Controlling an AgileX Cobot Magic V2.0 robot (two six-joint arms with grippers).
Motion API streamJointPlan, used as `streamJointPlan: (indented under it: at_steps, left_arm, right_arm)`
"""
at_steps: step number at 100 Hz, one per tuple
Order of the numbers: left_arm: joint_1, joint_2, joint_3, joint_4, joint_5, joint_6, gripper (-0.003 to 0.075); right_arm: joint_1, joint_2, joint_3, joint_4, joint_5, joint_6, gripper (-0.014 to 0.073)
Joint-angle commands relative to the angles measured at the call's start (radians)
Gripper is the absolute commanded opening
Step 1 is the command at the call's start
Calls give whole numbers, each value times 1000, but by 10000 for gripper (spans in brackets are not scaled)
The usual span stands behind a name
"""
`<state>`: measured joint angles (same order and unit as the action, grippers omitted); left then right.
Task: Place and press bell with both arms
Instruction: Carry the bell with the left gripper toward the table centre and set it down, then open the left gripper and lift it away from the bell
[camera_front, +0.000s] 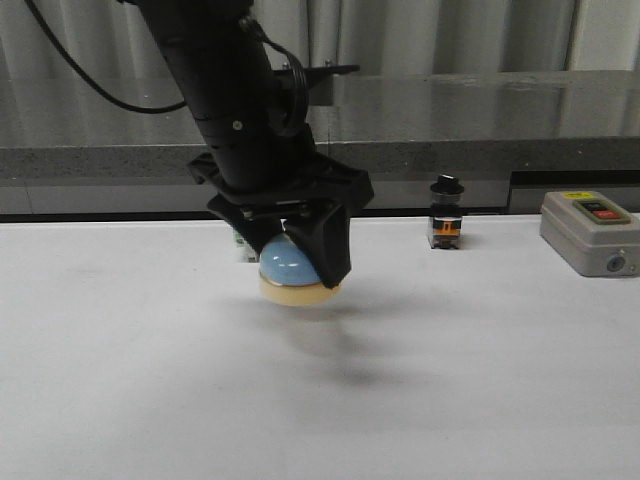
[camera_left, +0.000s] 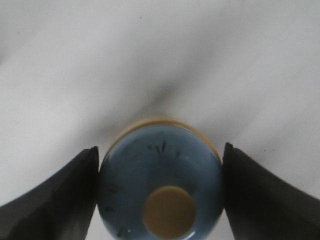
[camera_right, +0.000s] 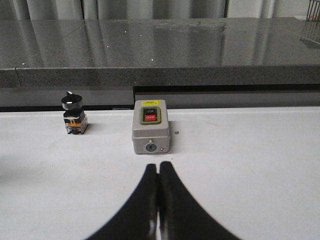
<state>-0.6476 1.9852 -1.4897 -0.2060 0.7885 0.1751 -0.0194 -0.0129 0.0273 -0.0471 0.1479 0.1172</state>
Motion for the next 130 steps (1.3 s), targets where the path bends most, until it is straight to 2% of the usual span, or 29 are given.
streamJointPlan:
  at_steps: [1, 12, 27, 32, 56, 64, 71, 95, 130]
  left_arm:
    - [-8, -31, -25, -15, -37, -1, 311]
    - [-8, -14, -25, -15, -37, -1, 342]
    - [-8, -14, -33, -15, -47, -1, 503]
    - [-8, -14, -33, -15, -54, -1, 535]
    - [-8, -18, -33, -15, -58, -3, 532]
    - [-6, -27, -33, -15, -60, -10, 484]
    - [-2, -45, -33, -15, -68, -10, 393]
    - [51, -117, -33, -11, -63, -10, -21]
    - [259, -273, -8, -11, -19, -12, -19]
  right_arm:
    - [1, -5, -1, -12, -77, 1, -68]
    - [1, -5, -1, -12, -77, 1, -68]
    - [1, -5, -1, -12, -77, 1, -68]
    - [1, -5, -1, -12, -77, 1, -68]
    - [1, -5, -1, -12, -77, 1, -68]
    - [1, -5, -1, -12, -77, 1, -68]
    - [1, -5, -1, -12, -77, 1, -68]
    - [1, -5, -1, -12, -77, 1, -68]
    - [1, -5, -1, -12, -77, 1, -68]
